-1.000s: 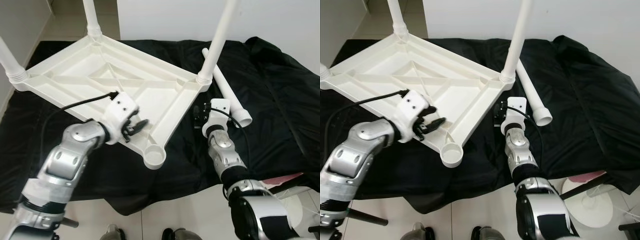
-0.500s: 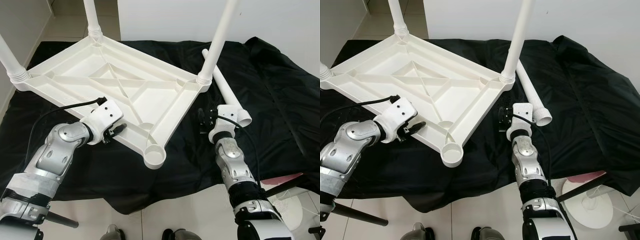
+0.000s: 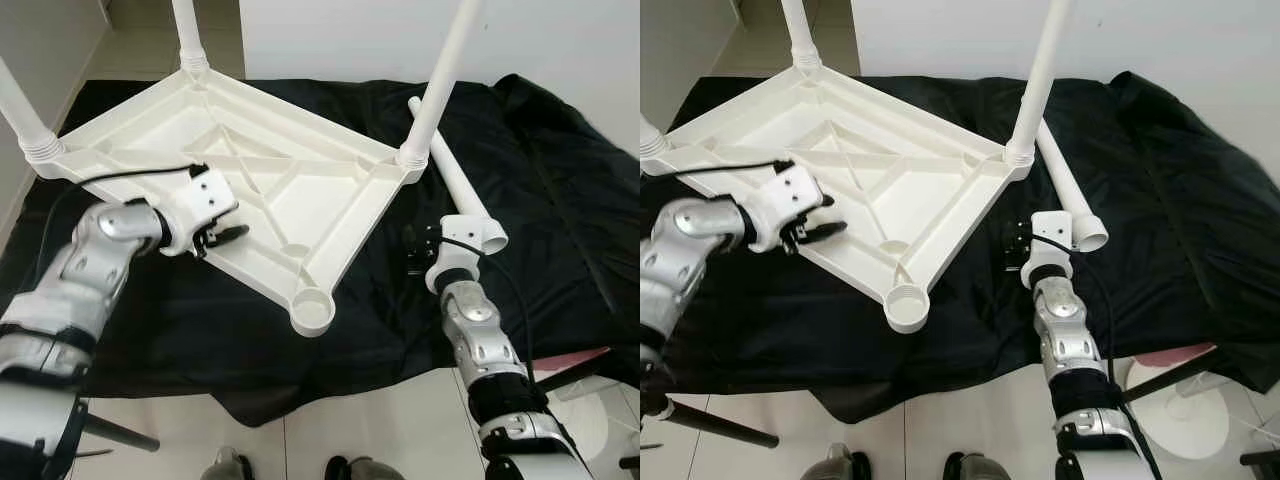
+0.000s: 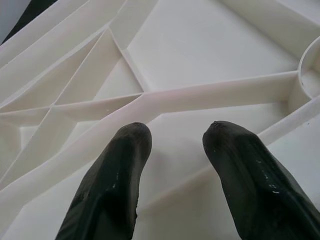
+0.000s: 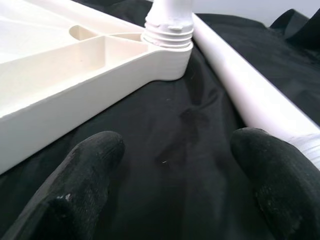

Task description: Building children table

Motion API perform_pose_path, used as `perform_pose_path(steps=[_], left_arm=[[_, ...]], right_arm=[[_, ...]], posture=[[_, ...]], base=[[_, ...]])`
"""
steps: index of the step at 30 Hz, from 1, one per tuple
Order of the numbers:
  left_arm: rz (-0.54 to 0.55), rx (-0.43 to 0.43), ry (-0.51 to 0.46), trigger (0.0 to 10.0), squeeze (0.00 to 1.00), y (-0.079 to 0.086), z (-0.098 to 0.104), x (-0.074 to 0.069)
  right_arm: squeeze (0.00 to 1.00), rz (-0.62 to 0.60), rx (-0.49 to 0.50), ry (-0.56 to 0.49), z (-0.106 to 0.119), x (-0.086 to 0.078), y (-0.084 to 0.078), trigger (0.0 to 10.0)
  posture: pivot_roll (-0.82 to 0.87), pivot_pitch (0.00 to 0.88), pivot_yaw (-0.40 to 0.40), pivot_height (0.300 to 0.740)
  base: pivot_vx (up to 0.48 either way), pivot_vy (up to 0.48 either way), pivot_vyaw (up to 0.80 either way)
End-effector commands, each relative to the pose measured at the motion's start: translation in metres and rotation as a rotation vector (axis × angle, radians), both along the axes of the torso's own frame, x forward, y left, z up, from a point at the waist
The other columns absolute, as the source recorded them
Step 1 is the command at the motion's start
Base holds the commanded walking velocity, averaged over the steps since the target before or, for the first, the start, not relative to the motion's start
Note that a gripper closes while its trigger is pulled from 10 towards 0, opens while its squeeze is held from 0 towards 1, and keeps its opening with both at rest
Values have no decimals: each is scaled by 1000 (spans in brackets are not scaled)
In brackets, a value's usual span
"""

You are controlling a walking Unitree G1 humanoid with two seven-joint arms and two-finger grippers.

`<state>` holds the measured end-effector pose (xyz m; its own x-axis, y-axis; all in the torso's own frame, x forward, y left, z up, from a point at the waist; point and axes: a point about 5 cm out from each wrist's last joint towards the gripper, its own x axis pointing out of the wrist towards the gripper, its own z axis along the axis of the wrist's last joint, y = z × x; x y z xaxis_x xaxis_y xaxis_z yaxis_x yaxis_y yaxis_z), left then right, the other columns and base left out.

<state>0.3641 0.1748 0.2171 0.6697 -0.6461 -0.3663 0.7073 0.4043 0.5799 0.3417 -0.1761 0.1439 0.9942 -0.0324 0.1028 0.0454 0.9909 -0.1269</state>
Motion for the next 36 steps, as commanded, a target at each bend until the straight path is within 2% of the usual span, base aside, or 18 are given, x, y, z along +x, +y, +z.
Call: perform_pose_path(steps=[1,2,3,9,10,12,13,16,18,21,24,29,31,32,34,35,36], left_arm=[[-79,6,90,10000,863,-9,-11,1],[-93,-5,105,10000,863,-11,-12,2],[-117,-16,136,10000,1000,-13,-13,2],[-201,-41,196,10000,1000,-17,-15,0],[-244,-35,211,10000,1000,-16,-12,-1],[-244,-35,211,10000,1000,-16,-12,-1],[-293,-53,244,10000,0,-14,-8,-2],[-371,-128,302,10000,0,-9,4,-3],[-381,-146,307,10000,0,-7,7,-4],[-390,-245,335,10000,0,0,18,-2],[-376,-245,334,10000,0,-1,16,0],[-338,-144,330,10000,0,-7,-4,3],[-338,-144,330,10000,0,-7,-4,3],[-323,-111,339,10000,0,-6,-10,3],[-323,-111,339,10000,0,-6,-10,3],[-298,-74,344,10000,0,-5,-16,4],[-298,-74,344,10000,0,-5,-16,4]], right_arm=[[0,-25,-9,20,-4,-4,-9,10000],[0,-30,-12,21,-4,-5,-10,10000],[0,-37,-17,21,-3,-5,-12,10000],[0,-51,-33,19,-2,-8,-20,10000],[0,-57,-41,19,-2,-9,-23,10000],[0,-57,-41,19,-2,-9,-23,10000],[0,-61,-46,18,-1,-10,-25,10000],[0,-68,-50,10,3,-10,-28,10000],[0,-70,-50,8,4,-10,-29,10000],[0,-76,-48,5,5,-9,-29,10000],[0,-74,-49,1,7,-8,-29,10000],[0,-79,-53,1,8,-6,-31,10000],[0,-79,-53,1,8,-6,-31,10000],[0,-76,-50,-4,10,-6,-30,10000],[0,-76,-50,-4,10,-6,-30,10000],[0,-71,-49,-5,11,-5,-28,10000],[0,-71,-49,-5,11,-5,-28,10000]], posture=[[-34,148,-19,740],[-34,148,-19,740],[-46,149,-13,740],[-65,146,-1,740],[-78,140,8,740],[-78,140,8,740],[-87,131,14,740],[-97,118,25,740],[-96,116,25,740],[-109,110,28,740],[-107,109,28,740],[-102,103,26,740],[-102,103,26,740],[-100,111,25,740],[-100,111,25,740],[-94,116,26,740],[-94,116,26,740]], base=[[0,0,0],[0,0,0],[0,0,0],[0,0,0],[0,0,0],[0,0,0],[0,0,0],[0,0,0],[0,0,0],[0,0,0],[0,0,0],[0,0,0],[0,0,0],[0,0,0],[0,0,0],[0,0,0],[0,0,0]])
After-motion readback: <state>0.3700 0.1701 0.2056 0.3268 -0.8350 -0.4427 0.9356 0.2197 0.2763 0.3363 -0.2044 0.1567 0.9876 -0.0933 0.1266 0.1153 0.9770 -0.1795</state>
